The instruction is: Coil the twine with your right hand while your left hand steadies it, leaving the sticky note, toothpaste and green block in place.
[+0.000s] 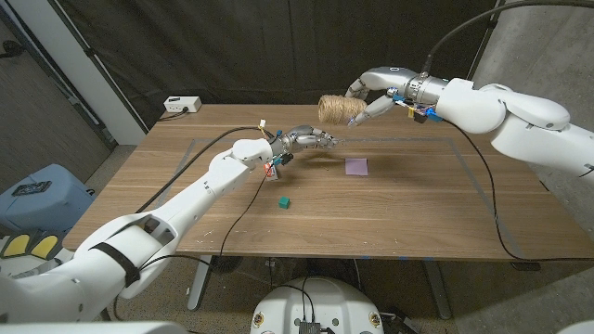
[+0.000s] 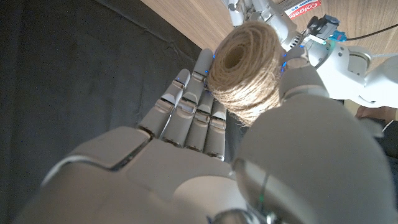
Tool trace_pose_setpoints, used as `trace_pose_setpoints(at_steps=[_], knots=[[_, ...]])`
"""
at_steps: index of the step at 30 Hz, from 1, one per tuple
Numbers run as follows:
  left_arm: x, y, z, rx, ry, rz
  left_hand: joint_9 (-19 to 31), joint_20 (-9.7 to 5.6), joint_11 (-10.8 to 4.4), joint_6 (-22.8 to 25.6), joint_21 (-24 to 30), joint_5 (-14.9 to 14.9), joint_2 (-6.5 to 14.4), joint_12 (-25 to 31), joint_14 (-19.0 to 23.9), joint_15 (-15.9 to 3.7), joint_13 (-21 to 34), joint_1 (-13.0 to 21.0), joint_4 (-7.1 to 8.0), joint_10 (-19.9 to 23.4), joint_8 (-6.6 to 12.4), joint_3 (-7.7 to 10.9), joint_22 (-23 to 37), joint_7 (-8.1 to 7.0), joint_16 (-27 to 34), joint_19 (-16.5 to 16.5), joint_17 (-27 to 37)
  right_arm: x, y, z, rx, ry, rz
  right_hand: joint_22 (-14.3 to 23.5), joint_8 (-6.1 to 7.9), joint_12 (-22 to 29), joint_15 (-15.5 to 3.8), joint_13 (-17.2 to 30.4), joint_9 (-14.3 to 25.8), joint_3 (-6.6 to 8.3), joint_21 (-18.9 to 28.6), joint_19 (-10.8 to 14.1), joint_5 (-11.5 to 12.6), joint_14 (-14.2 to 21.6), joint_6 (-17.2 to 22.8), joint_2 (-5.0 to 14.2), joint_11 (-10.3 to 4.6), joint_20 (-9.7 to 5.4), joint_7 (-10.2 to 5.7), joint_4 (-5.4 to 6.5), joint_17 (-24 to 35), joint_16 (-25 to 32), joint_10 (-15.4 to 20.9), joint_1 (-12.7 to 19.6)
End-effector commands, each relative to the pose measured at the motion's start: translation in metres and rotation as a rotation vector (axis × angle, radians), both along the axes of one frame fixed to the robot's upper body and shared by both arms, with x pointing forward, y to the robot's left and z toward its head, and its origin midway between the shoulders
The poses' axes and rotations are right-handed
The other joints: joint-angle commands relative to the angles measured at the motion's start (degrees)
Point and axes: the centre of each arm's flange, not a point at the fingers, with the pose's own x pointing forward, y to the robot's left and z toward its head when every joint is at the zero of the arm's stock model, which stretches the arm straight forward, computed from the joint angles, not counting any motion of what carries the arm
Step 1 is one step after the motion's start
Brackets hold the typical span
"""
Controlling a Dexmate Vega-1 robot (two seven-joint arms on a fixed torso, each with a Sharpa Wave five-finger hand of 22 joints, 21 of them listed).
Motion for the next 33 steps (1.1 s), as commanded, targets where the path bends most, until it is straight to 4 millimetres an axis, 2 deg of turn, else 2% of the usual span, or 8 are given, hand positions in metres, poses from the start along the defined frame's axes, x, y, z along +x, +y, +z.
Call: trace_pose_setpoints(at_steps=[1, 13, 33], knots=[[-0.003, -0.003, -0.01, 0.019, 0.021, -0.017, 0.2, 0.15, 0.07, -0.1, 0.1, 0.3, 0.0, -0.1, -0.1, 0.03, 0.1, 0.6, 0.19, -0.3, -0.19, -0.04, 0.3, 0.16, -0.1, 0.0, 0.2, 0.005, -0.001, 0.01, -0.003, -0.012, -0.017, 0.2, 0.26, 0.2, -6.35, 0.1, 0.3, -0.07, -0.1, 0.4, 0.4, 0.2, 11.9, 9.59, -8.16, -4.83, -11.11, 0.01, 0.2, -0.1, 8.7, 9.0], [-0.005, -0.007, -0.014, 0.03, 0.028, -0.028, 0.2, 0.18, 0.34, -0.1, 0.1, 0.3, -0.1, -0.2, 0.0, 0.08, 0.1, 0.6, 0.19, -0.2, -0.16, -0.03, 0.3, 0.28, -0.1, 0.0, 0.1, 0.011, 0.0, 0.016, 0.002, -0.023, -0.016, 0.2, 0.25, 0.2, -6.4, 0.1, 0.3, -0.08, -0.1, 0.4, 0.4, 0.3, 11.9, 9.62, -8.19, -4.84, -11.2, -0.04, 0.2, -0.1, 8.8, 9.0], [-0.007, -0.01, -0.017, 0.022, 0.024, -0.037, 0.2, 0.22, -0.05, 0.6, 0.2, 0.3, 0.0, -0.2, 0.1, 0.04, 0.2, 0.6, 0.22, 0.5, 0.11, -0.06, 0.3, 0.22, -0.1, 0.0, 0.2, 0.023, 0.008, 0.027, 0.0, -0.028, -0.012, 0.2, 0.21, 0.1, -6.41, 0.2, 0.4, -0.13, -0.1, 0.4, 0.4, 0.5, 11.9, 9.71, -8.16, -4.87, -11.1, -0.04, 0.4, -0.2, 9.0, 9.0]])
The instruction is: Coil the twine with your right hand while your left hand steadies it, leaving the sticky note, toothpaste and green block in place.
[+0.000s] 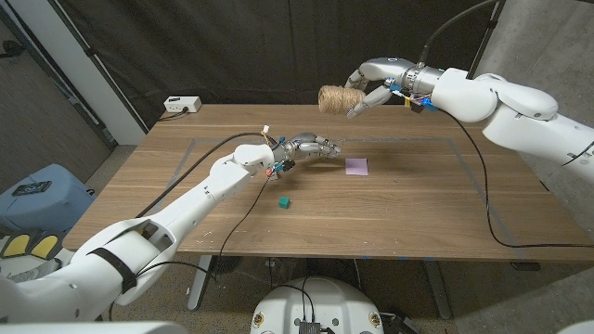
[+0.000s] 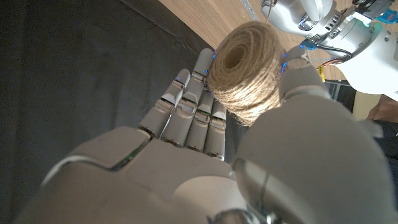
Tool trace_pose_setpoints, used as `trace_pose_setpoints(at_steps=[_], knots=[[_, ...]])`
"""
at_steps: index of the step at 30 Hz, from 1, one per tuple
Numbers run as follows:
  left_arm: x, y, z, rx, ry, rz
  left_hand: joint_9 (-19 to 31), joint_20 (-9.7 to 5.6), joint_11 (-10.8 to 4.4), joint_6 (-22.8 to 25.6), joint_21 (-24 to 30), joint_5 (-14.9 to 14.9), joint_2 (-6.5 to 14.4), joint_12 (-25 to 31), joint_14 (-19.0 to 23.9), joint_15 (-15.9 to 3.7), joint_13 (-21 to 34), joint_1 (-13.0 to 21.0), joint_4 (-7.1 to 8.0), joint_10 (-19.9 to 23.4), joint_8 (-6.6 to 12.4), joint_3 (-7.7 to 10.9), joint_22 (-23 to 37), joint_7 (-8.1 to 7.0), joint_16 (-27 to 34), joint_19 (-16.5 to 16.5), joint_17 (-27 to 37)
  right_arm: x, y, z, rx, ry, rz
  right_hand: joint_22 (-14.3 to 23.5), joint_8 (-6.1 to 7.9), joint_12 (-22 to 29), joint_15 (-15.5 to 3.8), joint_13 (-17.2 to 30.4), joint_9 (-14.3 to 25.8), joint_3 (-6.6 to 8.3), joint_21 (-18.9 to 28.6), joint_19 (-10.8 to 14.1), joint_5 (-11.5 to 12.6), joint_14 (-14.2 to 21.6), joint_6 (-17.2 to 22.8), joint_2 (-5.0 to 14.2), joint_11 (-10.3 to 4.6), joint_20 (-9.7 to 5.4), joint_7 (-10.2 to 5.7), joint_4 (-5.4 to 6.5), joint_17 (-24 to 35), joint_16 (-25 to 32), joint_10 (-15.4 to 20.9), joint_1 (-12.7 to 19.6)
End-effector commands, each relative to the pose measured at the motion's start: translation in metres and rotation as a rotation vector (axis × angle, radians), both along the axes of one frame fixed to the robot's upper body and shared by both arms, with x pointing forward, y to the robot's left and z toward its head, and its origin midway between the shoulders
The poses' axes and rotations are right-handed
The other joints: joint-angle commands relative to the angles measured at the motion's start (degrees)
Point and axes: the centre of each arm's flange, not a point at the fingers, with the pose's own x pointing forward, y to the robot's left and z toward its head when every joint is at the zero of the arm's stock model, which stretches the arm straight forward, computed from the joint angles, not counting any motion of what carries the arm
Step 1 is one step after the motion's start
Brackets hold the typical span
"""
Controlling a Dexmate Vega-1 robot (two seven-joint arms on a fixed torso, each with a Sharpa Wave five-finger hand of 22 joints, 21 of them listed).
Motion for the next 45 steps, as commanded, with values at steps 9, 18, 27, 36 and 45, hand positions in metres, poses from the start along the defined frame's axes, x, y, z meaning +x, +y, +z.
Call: trace_pose_setpoints(at_steps=[9, 18, 27, 36, 45], knots=[[-0.005, -0.001, -0.002, -0.006, -0.004, -0.009, 0.2, 0.22, 0.04, 0.6, 0.2, 0.3, 0.0, 0.0, 0.1, 0.09, 0.3, 0.7, 0.21, 0.6, 0.11, -0.05, 0.3, 0.27, -0.1, 0.1, 0.2, 0.012, 0.008, 0.01, -0.001, -0.003, 0.006, 0.2, 0.21, 0.3, -6.51, 0.3, 0.3, 0.03, -0.1, 0.4, 0.3, 0.4, 12.0, 9.48, -8.13, -4.86, -11.25, 0.05, 0.1, -0.3, 9.0, 9.3], [-0.01, 0.005, -0.004, -0.011, -0.01, -0.01, 0.1, 0.24, 0.03, 0.8, 0.2, 0.3, 0.0, 0.1, 0.2, -0.08, 0.3, 0.7, 0.19, 1.0, 0.18, -0.06, 0.3, 0.19, 0.0, 0.1, 0.2, 0.017, 0.016, 0.016, 0.005, -0.001, 0.004, 0.2, 0.2, 0.2, -6.49, 0.3, 0.3, 0.01, -0.1, 0.4, 0.3, 0.4, 12.0, 9.48, -8.12, -4.87, -11.2, 0.03, 0.2, -0.3, 8.9, 9.3], [-0.018, 0.02, -0.007, -0.011, -0.017, -0.017, 0.1, 0.25, -0.05, 0.8, 0.3, 0.3, 0.0, 0.0, 0.3, 0.07, 0.4, 0.7, 0.22, 0.9, 0.18, -0.1, 0.4, 0.14, 0.0, 0.2, 0.3, 0.022, 0.031, 0.019, 0.019, 0.002, -0.009, 0.2, 0.2, 0.1, -6.53, 0.3, 0.3, 0.05, -0.1, 0.4, 0.3, 0.4, 12.1, 9.52, -8.13, -4.88, -11.26, -0.01, 0.2, -0.4, 9.0, 9.4], [-0.023, 0.037, -0.01, -0.002, -0.017, -0.045, 0.1, 0.3, -0.04, 0.8, 0.3, 0.3, 0.0, -0.1, 0.2, 0.04, 0.4, 0.7, 0.23, 0.9, 0.18, -0.12, 0.4, 0.24, -0.1, 0.2, 0.3, 0.026, 0.05, 0.023, 0.03, 0.001, -0.036, 0.2, 0.18, 0.0, -6.46, 0.4, 0.3, -0.01, -0.1, 0.4, 0.3, 0.5, 12.1, 9.5, -8.09, -4.89, -11.32, 0.02, 0.3, -0.4, 8.9, 9.4], [-0.027, 0.056, -0.013, -0.004, -0.017, -0.049, 0.1, 0.28, 0.06, 0.8, 0.3, 0.3, 0.0, -0.1, 0.1, 0.02, 0.4, 0.7, 0.21, 0.9, 0.15, -0.11, 0.4, 0.23, -0.1, 0.1, 0.3, 0.033, 0.067, 0.027, 0.048, 0.003, -0.052, 0.2, 0.14, 0.0, -6.47, 0.4, 0.3, -0.01, -0.1, 0.3, 0.3, 0.5, 12.0, 9.51, -8.15, -4.9, -11.34, 0.04, 0.3, -0.5, 9.0, 9.4]])
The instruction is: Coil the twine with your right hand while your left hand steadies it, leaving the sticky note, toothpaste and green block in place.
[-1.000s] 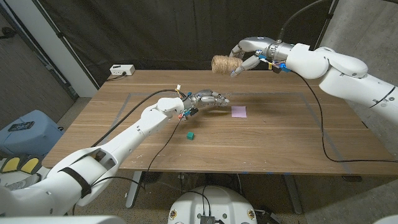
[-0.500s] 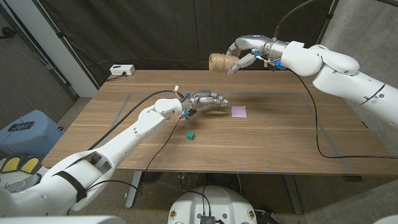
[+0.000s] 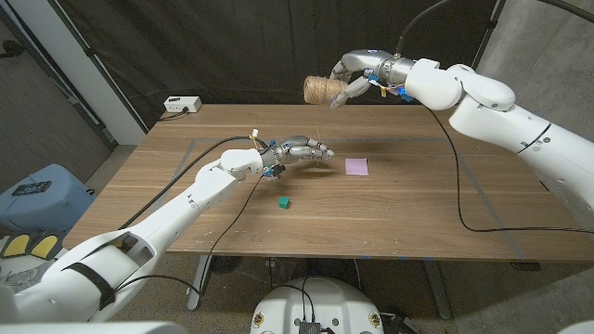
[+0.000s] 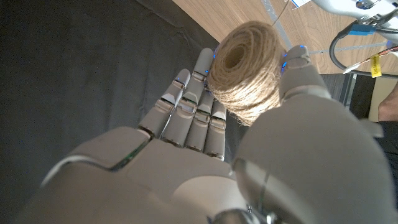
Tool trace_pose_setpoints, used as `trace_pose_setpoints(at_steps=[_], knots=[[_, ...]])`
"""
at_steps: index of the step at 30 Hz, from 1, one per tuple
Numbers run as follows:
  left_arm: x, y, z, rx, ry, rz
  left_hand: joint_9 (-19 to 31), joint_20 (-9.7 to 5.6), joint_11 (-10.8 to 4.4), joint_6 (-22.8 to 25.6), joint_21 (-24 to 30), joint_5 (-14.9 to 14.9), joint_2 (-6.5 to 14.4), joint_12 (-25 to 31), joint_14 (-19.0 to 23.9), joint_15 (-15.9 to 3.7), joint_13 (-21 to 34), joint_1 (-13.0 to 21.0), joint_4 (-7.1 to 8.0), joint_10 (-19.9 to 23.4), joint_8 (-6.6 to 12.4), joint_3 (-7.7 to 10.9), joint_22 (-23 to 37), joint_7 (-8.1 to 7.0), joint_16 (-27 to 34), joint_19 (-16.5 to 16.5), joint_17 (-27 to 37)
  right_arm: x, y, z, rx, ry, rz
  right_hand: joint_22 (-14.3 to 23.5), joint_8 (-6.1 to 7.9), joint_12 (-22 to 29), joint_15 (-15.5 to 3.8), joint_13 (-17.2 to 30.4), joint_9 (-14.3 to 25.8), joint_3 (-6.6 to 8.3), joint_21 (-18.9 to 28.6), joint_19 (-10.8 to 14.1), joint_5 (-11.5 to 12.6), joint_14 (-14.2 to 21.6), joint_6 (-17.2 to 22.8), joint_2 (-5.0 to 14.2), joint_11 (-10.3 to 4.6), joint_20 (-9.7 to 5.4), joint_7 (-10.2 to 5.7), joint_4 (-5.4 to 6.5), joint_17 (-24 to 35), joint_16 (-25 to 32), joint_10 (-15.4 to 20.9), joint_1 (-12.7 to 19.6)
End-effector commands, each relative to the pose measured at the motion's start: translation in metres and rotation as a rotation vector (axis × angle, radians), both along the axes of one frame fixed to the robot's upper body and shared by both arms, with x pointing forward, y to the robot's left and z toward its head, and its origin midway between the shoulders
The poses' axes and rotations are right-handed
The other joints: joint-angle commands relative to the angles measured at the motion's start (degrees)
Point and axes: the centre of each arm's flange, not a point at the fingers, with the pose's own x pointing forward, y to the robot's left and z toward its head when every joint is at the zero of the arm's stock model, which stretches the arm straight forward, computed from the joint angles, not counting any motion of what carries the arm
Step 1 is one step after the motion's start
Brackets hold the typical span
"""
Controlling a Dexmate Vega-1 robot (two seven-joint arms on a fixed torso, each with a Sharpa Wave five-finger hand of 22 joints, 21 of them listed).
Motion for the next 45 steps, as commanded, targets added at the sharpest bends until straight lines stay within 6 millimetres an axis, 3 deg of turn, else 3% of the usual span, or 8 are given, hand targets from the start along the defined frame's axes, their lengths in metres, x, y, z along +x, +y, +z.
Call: trace_pose_setpoints(at_steps=[1, 9, 19, 45], knots=[[-0.006, 0.024, -0.004, -0.001, 0.001, -0.013, 0.1, 0.27, 0.09, 0.3, 0.3, 0.3, 0.0, -0.1, 0.2, 0.0, 0.1, 0.7, 0.04, 0.4, 0.15, 0.08, 0.1, 0.28, -0.2, 0.1, 0.2, 0.01, 0.022, 0.005, 0.022, 0.002, -0.024, 0.2, 0.14, 0.3, -6.29, 0.1, 0.0, -0.01, -0.1, 0.3, 0.5, 0.1, 11.8, 9.73, -8.24, -4.9, -11.5, 0.02, 0.3, -0.1, 8.9, 9.2], [-0.006, 0.029, -0.002, 0.0, -0.002, -0.015, 0.1, 0.27, 0.1, 0.3, 0.3, 0.3, 0.0, -0.2, 0.2, 0.12, 0.1, 0.6, 0.12, 0.3, 0.14, 0.06, 0.1, 0.25, -0.1, 0.1, 0.2, 0.023, 0.027, 0.009, 0.034, 0.008, -0.029, 0.2, 0.13, 0.2, -6.24, 0.1, 0.0, -0.03, -0.1, 0.3, 0.5, 0.1, 11.8, 9.75, -8.23, -4.92, -11.6, 0.06, 0.3, -0.2, 8.8, 9.1], [-0.008, 0.019, -0.003, 0.006, 0.009, -0.043, 0.1, 0.25, 0.06, 0.3, 0.3, 0.3, -0.1, -0.3, 0.2, 0.14, 0.1, 0.5, 0.1, 0.4, 0.12, 0.0, 0.1, 0.23, -0.2, 0.1, 0.2, 0.046, 0.026, 0.021, 0.058, 0.026, -0.025, 0.2, 0.11, 0.2, -6.27, 0.2, 0.0, -0.06, -0.2, 0.2, 0.5, 0.1, 11.9, 9.73, -8.24, -4.87, -11.47, 0.04, 0.4, -0.2, 8.8, 9.1], [-0.006, -0.001, -0.001, 0.013, 0.027, -0.073, 0.1, 0.35, 0.12, 0.3, 0.3, 0.4, -0.1, -0.5, 0.2, 0.08, 0.2, 0.6, 0.01, 0.3, 0.11, 0.05, 0.1, 0.23, -0.3, 0.1, 0.2, 0.073, 0.01, 0.034, 0.074, 0.051, -0.04, 0.2, 0.1, 0.0, -6.3, 0.3, 0.1, -0.1, -0.2, 0.1, 0.5, 0.1, 12.0, 9.83, -8.24, -4.89, -11.54, 0.0, 0.6, -0.3, 8.9, 9.3]])
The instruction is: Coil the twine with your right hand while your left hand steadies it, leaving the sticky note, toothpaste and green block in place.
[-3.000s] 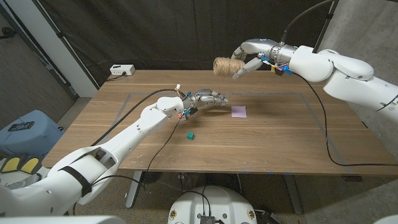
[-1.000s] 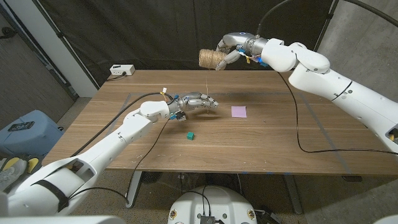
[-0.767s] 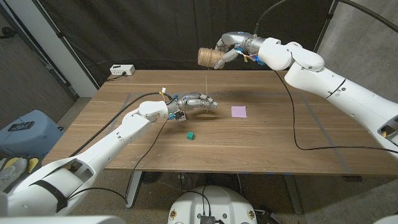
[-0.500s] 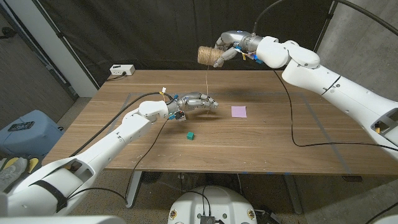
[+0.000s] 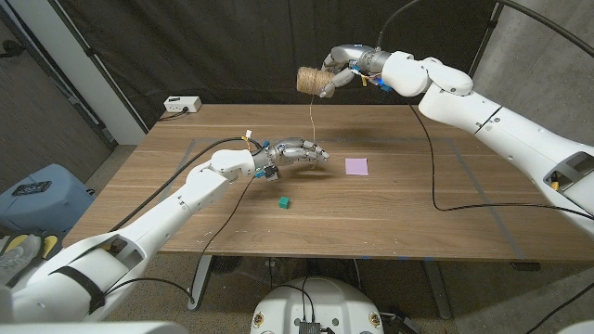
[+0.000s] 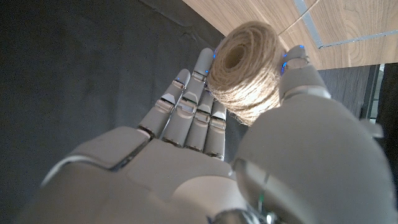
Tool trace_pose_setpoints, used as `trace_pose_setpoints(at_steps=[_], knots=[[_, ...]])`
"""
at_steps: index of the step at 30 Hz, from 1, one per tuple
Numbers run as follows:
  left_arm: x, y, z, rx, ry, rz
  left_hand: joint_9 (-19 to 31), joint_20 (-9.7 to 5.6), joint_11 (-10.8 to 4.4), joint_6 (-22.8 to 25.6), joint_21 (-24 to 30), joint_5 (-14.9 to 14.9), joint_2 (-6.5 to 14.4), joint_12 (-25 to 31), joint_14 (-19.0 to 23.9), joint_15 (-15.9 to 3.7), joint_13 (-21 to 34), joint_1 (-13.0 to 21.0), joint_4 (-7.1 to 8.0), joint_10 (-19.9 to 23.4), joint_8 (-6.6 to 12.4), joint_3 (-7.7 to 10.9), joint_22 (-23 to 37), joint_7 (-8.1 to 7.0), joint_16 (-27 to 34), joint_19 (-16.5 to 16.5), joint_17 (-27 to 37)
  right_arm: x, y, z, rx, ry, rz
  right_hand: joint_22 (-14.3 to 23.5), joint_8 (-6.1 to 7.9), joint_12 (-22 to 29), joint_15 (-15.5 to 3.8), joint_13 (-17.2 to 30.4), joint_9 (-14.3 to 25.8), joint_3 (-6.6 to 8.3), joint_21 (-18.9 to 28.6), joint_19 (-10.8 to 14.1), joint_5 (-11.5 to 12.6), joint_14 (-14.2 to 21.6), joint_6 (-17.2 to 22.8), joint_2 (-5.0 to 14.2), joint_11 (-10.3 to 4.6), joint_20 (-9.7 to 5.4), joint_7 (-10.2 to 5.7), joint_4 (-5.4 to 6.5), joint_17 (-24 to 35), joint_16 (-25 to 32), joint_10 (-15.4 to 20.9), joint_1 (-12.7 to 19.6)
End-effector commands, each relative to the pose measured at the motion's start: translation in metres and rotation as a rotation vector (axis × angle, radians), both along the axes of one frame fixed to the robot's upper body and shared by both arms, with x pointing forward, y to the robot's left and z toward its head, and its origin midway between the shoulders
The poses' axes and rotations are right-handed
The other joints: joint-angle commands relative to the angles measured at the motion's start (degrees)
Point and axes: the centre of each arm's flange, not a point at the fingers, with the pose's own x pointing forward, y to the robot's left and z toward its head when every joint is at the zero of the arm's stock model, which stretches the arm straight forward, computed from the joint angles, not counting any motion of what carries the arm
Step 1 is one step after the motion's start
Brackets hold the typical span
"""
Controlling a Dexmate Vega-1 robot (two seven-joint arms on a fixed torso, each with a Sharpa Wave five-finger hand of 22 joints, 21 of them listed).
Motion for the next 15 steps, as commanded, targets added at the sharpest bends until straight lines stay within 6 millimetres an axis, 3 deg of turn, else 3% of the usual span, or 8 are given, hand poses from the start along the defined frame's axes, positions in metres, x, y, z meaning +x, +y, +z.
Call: trace_pose_setpoints(at_steps=[1, 15], knots=[[-0.001, -0.011, -0.001, 0.005, 0.008, -0.019, 0.1, 0.36, 0.23, 0.3, 0.3, 0.4, 0.0, 0.0, 0.2, 0.03, 0.2, 0.6, 0.06, 0.3, 0.1, 0.04, 0.1, 0.22, -0.3, 0.0, 0.1, 0.011, -0.007, 0.006, 0.012, 0.009, -0.009, 0.2, 0.2, 0.3, -6.29, 0.3, 0.1, -0.11, -0.2, 0.1, 0.4, 0.1, 12.1, 9.76, -8.21, -4.9, -11.43, 0.01, 0.3, -0.3, 9.0, 9.3], [-0.009, -0.013, -0.009, 0.005, 0.024, -0.039, 0.1, 0.24, -0.04, 0.3, 0.4, 0.4, 0.0, -0.1, 0.2, 0.1, 0.2, 0.6, 0.07, 0.6, 0.11, 0.0, 0.1, 0.26, -0.3, 0.1, 0.1, 0.024, -0.01, 0.007, 0.025, 0.01, -0.026, 0.2, 0.21, 0.2, -6.32, 0.3, 0.1, -0.11, -0.1, 0.1, 0.4, 0.1, 12.2, 9.87, -8.29, -4.92, -11.47, 0.04, 0.4, -0.3, 9.0, 9.4]])
